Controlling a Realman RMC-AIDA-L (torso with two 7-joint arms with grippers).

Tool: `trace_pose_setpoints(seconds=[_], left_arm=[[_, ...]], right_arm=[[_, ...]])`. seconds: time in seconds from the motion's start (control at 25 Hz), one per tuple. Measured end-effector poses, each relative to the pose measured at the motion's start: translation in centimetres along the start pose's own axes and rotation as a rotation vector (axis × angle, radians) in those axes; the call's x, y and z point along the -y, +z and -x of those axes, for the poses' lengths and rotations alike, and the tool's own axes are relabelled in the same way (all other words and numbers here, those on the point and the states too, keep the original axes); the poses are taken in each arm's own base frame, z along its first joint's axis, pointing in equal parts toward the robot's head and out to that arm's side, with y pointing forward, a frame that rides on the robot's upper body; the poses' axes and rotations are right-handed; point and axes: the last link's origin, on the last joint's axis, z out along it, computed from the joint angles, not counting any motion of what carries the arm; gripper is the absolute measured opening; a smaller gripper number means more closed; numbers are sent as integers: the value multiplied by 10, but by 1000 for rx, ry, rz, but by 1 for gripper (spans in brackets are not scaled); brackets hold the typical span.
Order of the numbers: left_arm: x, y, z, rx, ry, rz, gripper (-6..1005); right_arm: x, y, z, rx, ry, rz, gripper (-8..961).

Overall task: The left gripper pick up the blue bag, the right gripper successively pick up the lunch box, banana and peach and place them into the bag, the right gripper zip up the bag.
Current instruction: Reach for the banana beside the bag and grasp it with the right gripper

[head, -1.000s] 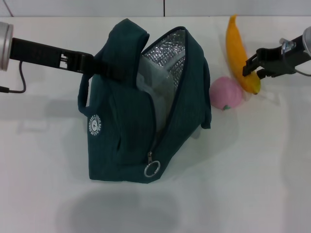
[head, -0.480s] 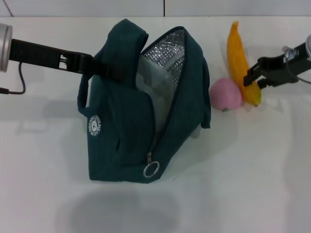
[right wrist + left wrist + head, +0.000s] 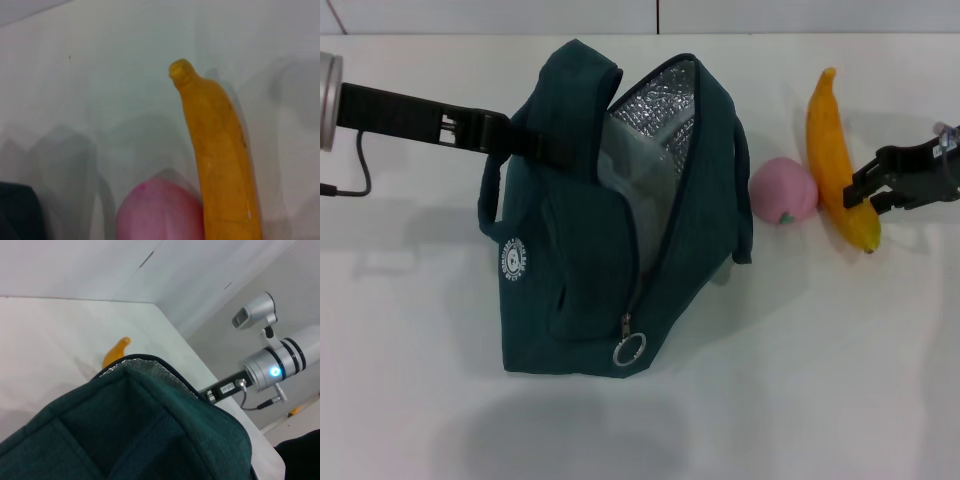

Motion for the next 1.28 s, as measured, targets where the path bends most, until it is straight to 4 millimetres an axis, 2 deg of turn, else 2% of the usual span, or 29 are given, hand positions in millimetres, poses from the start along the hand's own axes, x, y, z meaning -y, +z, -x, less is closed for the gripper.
trace_pose_setpoints(seconds=[0.12,0.36,0.6,0.8,1.08,1.28], left_arm=[[0,2,1,-2,-5,5,41],[-1,4,1,-6,-10,14,41],[0,6,3,-10,-20,19,41],[1,7,3,-16,-26,18,41],[1,8,1,-16,-20,18,41],[0,8,0,-16,-11,20,41]], right_arm=[[0,-1,-3,-19,-7,-1,352],[-1,-18,-7,-43,-28,9,345],[0,-26,-9,-79,-32,10,337],[2,-35,-5,-75,-34,8,177],[-1,-63,2,-100,-45,71,183],[-1,-64,-1,-125,-70,82,242]])
